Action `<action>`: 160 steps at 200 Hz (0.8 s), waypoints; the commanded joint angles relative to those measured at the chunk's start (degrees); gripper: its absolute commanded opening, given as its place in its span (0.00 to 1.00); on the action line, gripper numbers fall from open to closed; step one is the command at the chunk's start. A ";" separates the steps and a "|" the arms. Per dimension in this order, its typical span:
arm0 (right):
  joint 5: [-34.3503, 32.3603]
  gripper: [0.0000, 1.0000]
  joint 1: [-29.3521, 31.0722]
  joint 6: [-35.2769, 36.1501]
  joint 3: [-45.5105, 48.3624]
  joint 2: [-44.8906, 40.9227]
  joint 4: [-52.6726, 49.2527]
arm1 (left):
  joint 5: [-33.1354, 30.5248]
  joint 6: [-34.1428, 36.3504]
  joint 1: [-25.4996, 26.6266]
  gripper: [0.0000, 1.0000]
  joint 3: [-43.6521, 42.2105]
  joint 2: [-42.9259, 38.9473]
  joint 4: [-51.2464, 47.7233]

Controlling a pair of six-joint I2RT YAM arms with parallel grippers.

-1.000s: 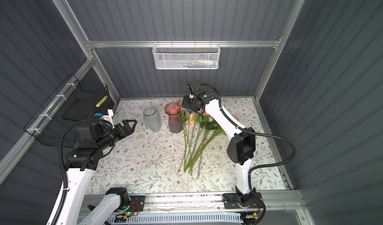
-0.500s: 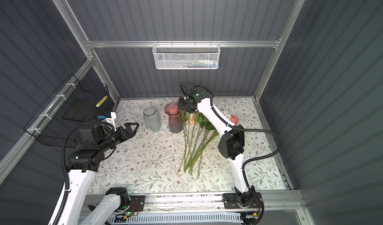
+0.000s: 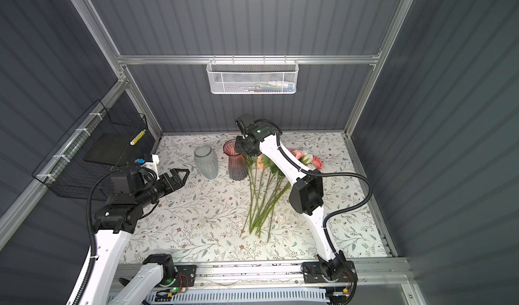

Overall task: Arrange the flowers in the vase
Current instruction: 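Reach the right gripper to the pink vase while the left arm rises, then close the right gripper on the pink vase's rim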

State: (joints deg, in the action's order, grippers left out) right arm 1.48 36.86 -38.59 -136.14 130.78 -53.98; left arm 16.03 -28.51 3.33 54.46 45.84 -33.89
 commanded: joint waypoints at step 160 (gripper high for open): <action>0.87 0.00 0.23 -2.11 2.20 -5.49 3.07 | 0.33 2.21 0.28 0.96 2.02 0.16 -2.15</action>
State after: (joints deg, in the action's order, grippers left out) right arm 2.59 37.06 -41.12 -134.13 129.03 -52.82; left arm 15.51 -27.20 3.33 54.48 45.52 -34.89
